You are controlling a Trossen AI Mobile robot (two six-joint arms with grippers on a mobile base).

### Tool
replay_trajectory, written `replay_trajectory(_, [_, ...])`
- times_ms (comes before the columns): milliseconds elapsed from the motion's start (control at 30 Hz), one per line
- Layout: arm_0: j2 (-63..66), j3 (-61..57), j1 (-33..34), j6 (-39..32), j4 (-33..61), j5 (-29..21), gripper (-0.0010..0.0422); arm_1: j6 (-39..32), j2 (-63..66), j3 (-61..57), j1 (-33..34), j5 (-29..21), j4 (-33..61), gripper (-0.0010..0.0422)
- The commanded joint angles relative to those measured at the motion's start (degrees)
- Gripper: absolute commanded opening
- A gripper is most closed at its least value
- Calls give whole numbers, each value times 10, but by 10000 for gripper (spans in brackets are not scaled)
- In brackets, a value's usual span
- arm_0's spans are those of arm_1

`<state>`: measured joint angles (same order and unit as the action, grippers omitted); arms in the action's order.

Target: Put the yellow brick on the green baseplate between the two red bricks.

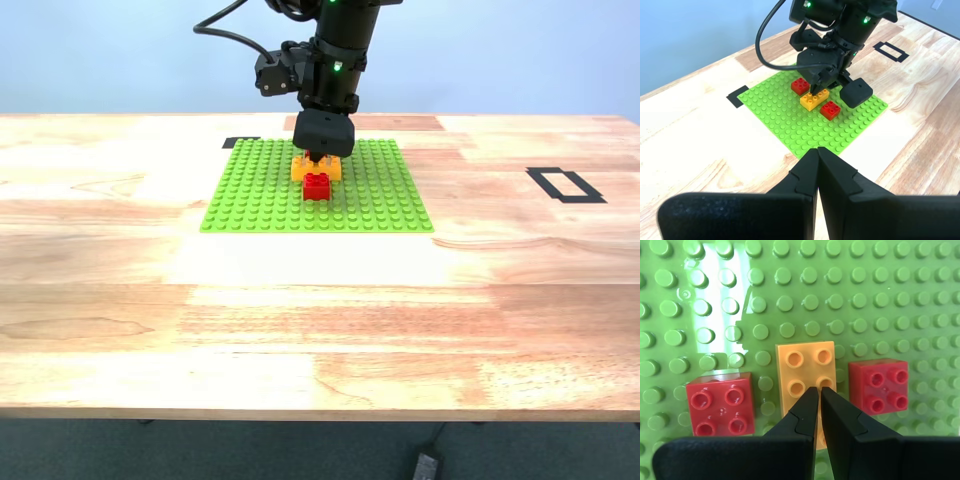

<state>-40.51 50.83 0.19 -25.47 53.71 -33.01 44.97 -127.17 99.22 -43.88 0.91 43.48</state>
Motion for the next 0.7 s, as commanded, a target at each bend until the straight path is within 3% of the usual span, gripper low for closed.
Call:
replay_trajectory(33, [0, 0, 0, 0, -1, 0, 0, -4, -9, -1, -1, 7, 0, 8])
replay_trajectory(267, [1, 0, 0, 0, 0, 0, 0, -14, -19, -5, -6, 25, -9, 8])
replay_trajectory(700, [2, 0, 0, 0, -1, 0, 0, -9, 24, -20, -9, 8, -26, 8])
